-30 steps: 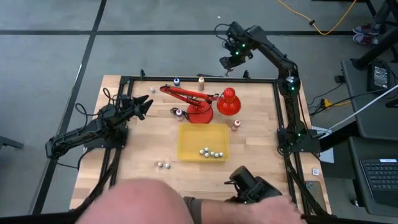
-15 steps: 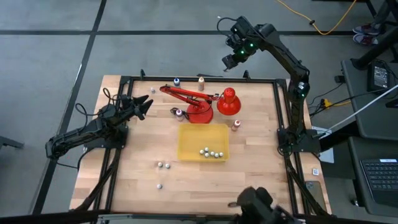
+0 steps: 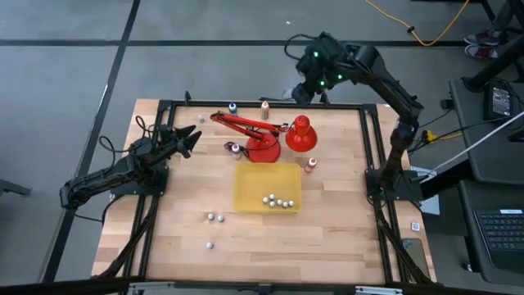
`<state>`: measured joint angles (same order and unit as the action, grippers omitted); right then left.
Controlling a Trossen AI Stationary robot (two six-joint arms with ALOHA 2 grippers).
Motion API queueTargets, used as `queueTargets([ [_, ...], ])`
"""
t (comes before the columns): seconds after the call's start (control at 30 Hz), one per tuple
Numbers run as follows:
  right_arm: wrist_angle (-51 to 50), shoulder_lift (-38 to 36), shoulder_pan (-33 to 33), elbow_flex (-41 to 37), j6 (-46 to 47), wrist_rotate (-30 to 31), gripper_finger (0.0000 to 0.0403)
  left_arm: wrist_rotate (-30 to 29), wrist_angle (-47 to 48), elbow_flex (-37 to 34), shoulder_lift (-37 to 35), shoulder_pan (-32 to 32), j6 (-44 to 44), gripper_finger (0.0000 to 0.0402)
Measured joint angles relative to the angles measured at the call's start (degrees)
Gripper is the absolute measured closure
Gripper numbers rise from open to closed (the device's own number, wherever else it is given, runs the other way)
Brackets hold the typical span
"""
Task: Pick & Place food coloring
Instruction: Put the big purple food bottle into the yellow bin
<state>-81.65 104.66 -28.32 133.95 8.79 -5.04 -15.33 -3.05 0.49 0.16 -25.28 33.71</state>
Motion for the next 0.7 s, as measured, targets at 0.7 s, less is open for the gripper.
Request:
queueTargets([
  [0.7, 9.25, -5.23, 21.39, -19.0, 4.3, 3.53, 0.0249, 0.0, -0.02, 0.0, 0.0, 0.0, 0.0, 0.0091],
])
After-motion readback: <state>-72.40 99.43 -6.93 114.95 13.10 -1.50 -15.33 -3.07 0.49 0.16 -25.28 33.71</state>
